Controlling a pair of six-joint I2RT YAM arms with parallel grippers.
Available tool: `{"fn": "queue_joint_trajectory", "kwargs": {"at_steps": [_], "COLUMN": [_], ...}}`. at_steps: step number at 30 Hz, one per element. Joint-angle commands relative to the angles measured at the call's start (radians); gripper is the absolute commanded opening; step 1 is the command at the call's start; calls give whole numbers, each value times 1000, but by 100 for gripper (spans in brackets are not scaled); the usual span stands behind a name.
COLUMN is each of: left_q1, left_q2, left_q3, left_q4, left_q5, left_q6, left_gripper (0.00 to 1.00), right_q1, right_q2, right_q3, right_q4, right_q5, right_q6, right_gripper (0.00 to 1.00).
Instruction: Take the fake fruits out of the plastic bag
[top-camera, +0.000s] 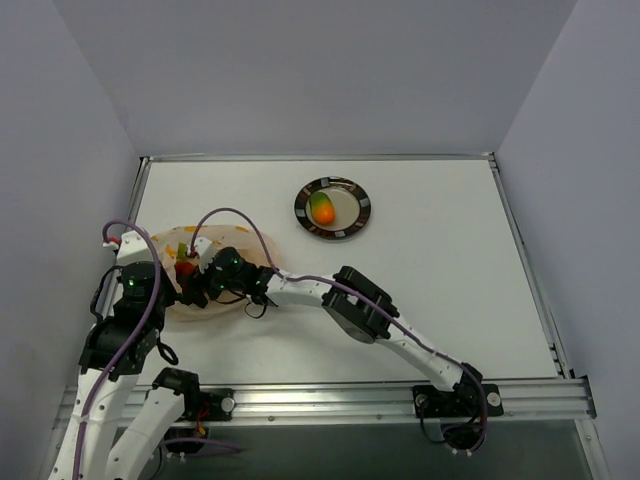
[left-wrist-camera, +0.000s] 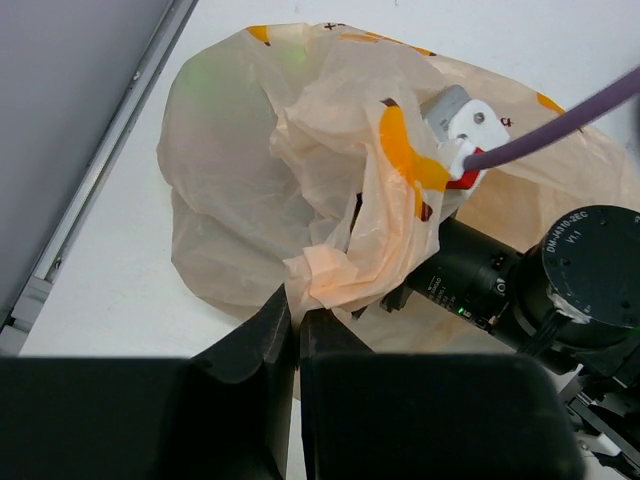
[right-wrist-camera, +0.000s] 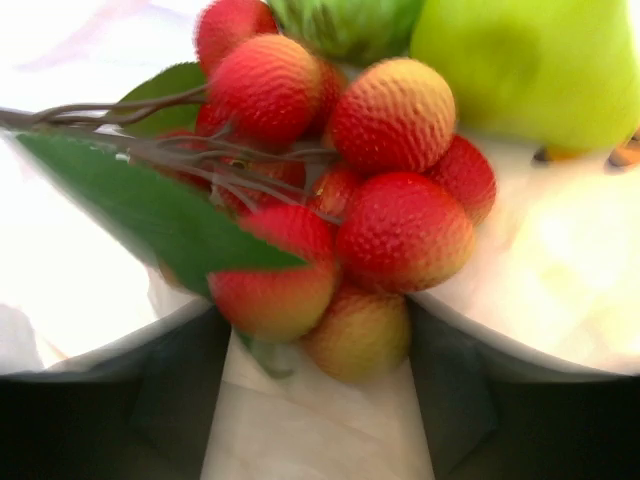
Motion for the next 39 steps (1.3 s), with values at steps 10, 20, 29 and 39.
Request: {"fn": "queue_joint_trajectory", "kwargs": {"at_steps": [10, 20, 29, 39], "left_q1": [8, 18, 31, 34], "left_q2": [11, 10, 5, 2], "left_q3": [12, 12, 14, 12], "left_q4": [7, 8, 12, 12], "left_q5": [-5, -1, 2, -1], "left_q6": [-3, -3, -3, -3], "left_gripper": [2, 2, 2, 2], "right_q1": [5, 4, 4, -1], "right_q2": [-287, -519, -681, -810], "right_q3": [-328, -550, -682, -715], "right_q4": [348, 394, 409, 432], "right_q5": [56, 125, 163, 176], "right_q6": [9, 5, 35, 81], "right_gripper": [0, 0, 0, 0]}}
